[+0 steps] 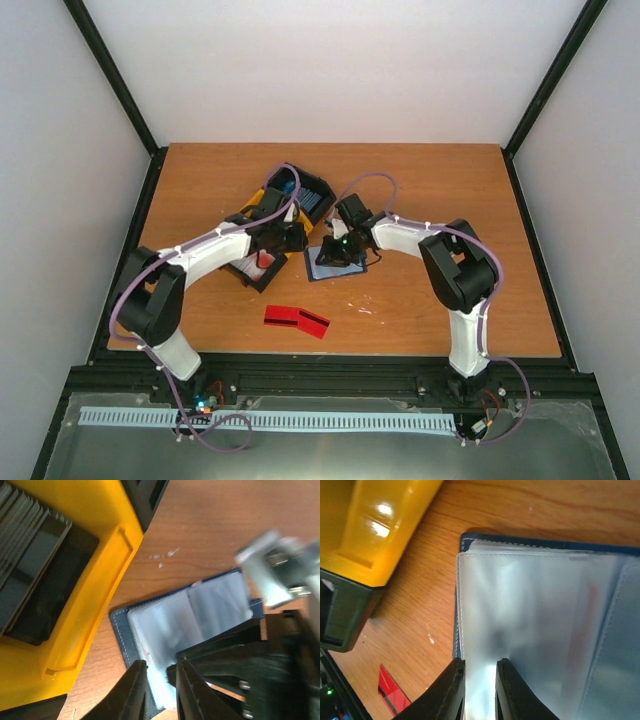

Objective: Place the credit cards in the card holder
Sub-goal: Pick up the credit card from the storage box.

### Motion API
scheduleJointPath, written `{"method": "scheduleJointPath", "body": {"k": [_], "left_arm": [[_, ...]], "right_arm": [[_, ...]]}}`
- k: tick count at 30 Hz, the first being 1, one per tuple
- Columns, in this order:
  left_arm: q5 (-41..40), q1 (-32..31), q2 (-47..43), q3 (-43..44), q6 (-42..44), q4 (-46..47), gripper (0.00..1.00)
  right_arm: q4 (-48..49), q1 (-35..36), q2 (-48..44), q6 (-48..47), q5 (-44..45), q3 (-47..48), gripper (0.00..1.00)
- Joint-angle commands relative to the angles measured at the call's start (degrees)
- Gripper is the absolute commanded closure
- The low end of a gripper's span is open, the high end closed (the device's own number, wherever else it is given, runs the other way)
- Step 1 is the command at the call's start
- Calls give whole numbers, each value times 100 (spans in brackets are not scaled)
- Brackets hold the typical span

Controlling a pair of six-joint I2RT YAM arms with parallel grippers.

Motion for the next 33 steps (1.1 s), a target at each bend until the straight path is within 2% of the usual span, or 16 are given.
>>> {"method": "scheduleJointPath", "body": {"k": [1,4,7,15,17,20,21,25,28,31,33], "left_arm": [[-133,166,-473,39,-18,211,79],[-19,330,-666,82,139,87,75],[161,546,-944,43,532,-46,70],[-81,709,-1486,145,2507,-901,61],[-15,735,-1504,116,2855,-1254,56],[-89,818,-1263,238,2886,-1838,39],[-71,889,-1154,265,2872,-1979,38],[168,1348,-918,122,2774,-1991,52],[422,1691,-775,81,2785,-1909,56],[514,1749,-521,58,2845,-1852,59],[490,1751,-269,69,2880,-1877,66]], "right_arm": [[-482,57,226,54,254,305,82],[-485,54,217,6,126,414,82],[-38,46,-125,-38,-257,419,80],[318,-437,-1156,242,38,3,77],[157,-528,-1242,130,126,-124,77],[-108,-560,-1289,-38,188,-242,77],[-119,-555,-1302,-53,169,-286,77],[-140,-552,-1272,-41,132,-354,77],[-131,-560,-1208,-57,157,-291,77],[-193,-610,-1063,-111,153,-119,77],[-207,-662,-1011,-126,160,-42,77]]}}
